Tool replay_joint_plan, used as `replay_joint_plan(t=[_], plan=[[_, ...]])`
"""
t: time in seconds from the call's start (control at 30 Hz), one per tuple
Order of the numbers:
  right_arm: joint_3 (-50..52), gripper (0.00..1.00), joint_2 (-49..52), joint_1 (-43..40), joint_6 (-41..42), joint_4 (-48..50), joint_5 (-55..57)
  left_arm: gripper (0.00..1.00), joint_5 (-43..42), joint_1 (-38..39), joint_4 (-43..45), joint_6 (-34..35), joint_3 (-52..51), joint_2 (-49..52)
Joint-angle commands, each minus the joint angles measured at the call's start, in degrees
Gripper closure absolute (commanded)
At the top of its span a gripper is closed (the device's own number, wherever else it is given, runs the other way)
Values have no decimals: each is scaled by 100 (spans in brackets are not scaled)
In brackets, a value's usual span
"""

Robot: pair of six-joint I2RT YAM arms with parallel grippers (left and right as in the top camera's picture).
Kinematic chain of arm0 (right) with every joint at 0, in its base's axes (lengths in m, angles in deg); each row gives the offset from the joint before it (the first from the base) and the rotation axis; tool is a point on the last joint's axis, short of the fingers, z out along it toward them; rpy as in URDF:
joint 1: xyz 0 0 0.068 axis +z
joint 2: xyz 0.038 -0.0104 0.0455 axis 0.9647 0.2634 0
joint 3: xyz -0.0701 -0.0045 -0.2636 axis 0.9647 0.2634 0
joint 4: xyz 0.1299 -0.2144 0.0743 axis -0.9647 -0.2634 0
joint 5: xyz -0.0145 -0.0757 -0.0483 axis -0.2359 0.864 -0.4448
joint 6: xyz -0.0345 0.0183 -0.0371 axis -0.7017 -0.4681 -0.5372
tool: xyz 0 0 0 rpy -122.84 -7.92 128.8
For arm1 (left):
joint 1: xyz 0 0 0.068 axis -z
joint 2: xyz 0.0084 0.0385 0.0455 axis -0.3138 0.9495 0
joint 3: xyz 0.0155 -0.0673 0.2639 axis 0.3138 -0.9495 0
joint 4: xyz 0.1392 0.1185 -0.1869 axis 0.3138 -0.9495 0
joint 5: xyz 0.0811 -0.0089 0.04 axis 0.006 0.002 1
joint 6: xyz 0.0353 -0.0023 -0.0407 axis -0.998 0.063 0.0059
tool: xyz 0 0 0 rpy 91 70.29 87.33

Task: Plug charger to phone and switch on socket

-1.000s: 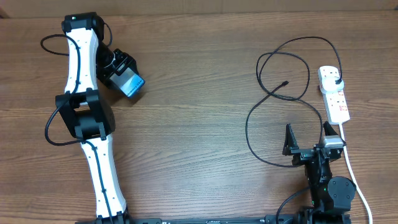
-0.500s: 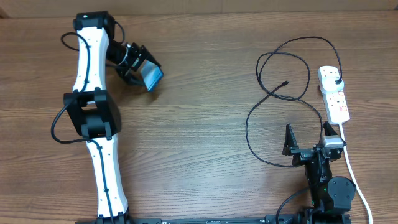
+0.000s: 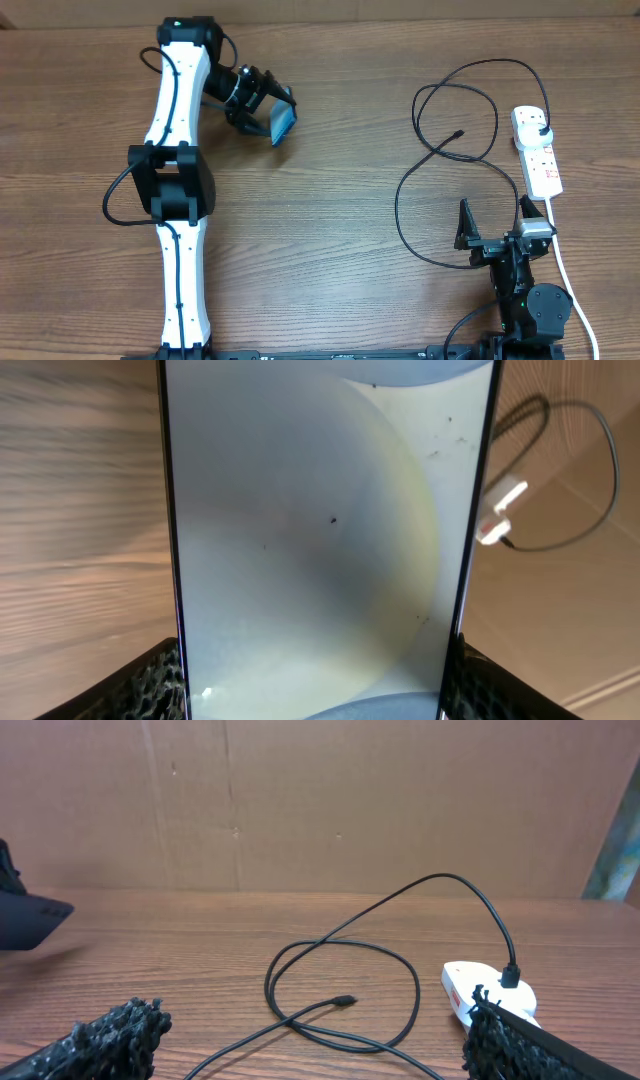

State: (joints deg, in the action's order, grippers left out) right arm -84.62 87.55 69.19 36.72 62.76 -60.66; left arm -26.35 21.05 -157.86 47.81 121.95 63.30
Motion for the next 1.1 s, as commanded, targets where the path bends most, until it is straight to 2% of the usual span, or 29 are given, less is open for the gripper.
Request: replay_joint_plan(t=[0.0, 0.33, 0.57, 0.73, 0.9, 1.07], plan=[[61, 0, -46, -11, 15, 24, -28, 50, -649, 140, -20, -214, 192, -22], [61, 0, -46, -11, 17, 94, -317, 49, -1029, 437, -20, -227, 192, -22], [61, 0, -46, -11, 20, 133, -3174, 50, -1047, 549, -20, -219, 192, -22], [61, 0, -46, -11, 20, 94, -5268, 50, -1486, 612, -20, -208, 192, -22], [61, 0, -46, -11, 17, 92, -6011, 50, -1853, 706, -20, -212, 192, -22], [61, 0, -46, -11, 15, 94, -6061, 50, -1980, 822, -20, -229, 192, -22]])
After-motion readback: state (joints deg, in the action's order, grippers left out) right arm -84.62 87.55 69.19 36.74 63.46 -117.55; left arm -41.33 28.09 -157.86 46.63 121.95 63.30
